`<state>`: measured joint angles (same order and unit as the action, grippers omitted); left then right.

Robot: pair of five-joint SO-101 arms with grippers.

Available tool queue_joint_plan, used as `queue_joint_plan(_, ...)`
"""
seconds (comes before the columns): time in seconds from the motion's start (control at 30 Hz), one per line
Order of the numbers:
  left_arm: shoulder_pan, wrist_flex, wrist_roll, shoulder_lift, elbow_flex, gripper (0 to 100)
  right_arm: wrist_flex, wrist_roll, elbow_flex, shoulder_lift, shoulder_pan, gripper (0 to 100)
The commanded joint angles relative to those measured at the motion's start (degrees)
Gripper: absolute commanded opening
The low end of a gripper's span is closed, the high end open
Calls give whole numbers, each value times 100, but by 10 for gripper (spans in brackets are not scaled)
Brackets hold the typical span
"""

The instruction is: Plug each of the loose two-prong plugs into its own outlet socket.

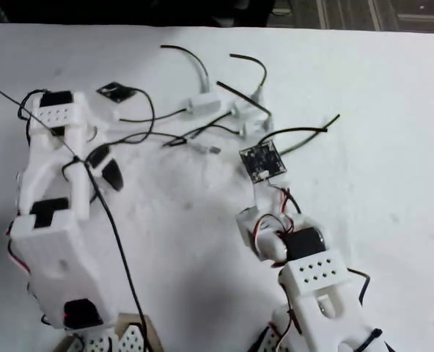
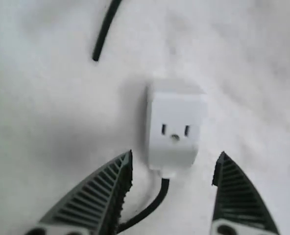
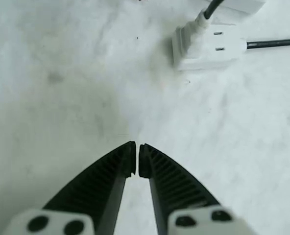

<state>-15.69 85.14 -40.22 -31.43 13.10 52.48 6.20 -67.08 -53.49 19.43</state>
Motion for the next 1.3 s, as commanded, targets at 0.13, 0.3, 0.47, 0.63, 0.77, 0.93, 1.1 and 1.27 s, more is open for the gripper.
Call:
queue_joint_plan(0.13, -48, 879, 88, -646, 1749, 246, -171, 35, 18, -110, -40, 24)
queue_joint_plan(0.3, -57, 1600, 88, -637, 2488, 247, -215, 35, 9, -110, -40, 24)
queue_joint_plan(0.47, -136, 1503, 88, -813, 2585, 248, -207, 35, 9, -110, -40, 24)
queue_joint_plan(0.63, -110, 1257, 79, -1437, 2567, 247, -207, 35, 9, -110, -40, 24)
queue_joint_plan(0.77, 31, 1345, 97, -1815, 2699, 245, -207, 35, 9, -110, -40, 24)
queue_joint_plan(0.93, 444, 1538, 229, -1859, 2602, 229, -207, 35, 9, -110, -40, 24)
queue_joint_plan(1.1, 884, 1512, 360, -1868, 2242, 172, -207, 35, 9, -110, -40, 24)
queue_joint_plan(1.27, 1095, 1521, 607, -1815, 2084, 164, -207, 35, 9, -110, -40, 24)
